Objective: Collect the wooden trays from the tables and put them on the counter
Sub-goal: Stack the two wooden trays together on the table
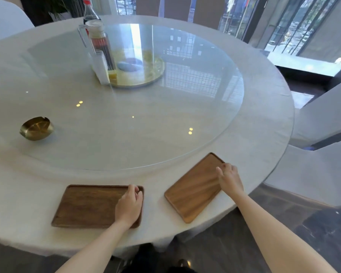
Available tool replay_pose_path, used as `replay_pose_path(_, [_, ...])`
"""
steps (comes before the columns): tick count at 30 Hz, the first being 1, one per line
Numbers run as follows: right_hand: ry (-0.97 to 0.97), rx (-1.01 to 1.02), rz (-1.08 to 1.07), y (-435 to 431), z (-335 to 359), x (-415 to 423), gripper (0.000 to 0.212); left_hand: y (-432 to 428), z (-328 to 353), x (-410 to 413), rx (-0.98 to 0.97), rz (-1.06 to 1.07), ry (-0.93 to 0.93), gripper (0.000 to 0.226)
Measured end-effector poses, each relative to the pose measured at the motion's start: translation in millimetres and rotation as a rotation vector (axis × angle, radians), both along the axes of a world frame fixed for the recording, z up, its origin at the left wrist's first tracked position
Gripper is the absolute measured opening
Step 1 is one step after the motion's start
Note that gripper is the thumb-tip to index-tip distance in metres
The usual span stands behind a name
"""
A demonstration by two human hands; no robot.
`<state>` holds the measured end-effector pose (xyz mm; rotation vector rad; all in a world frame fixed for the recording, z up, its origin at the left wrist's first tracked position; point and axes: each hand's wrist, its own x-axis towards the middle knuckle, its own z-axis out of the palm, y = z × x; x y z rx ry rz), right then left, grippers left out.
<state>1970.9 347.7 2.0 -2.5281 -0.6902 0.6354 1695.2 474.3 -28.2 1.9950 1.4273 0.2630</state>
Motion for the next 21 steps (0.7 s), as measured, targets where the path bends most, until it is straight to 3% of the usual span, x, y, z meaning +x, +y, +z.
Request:
replay_pose_path(7, [-0.057,-0.042,0.075,-8,-14,42,0.047,-49,-5,41,-0.059,0.064,0.144,0.025])
replay_pose_path(13, [-0.050,-0.098,0.142,-5,-24,49,0.047,-68,-5,71,-0.323,-0.013,0.240,0.037])
replay_pose_path(18, [-0.055,-0.121,0.156,-5,-25,56,0.045,-68,-6,86,-0.519,0.123,0.083,0.034])
replay_pose_path(21, [-0.041,-0.127,0.124,-6,-25,58,0.045,-66,-6,86,-0.506,0.142,0.045,0.037])
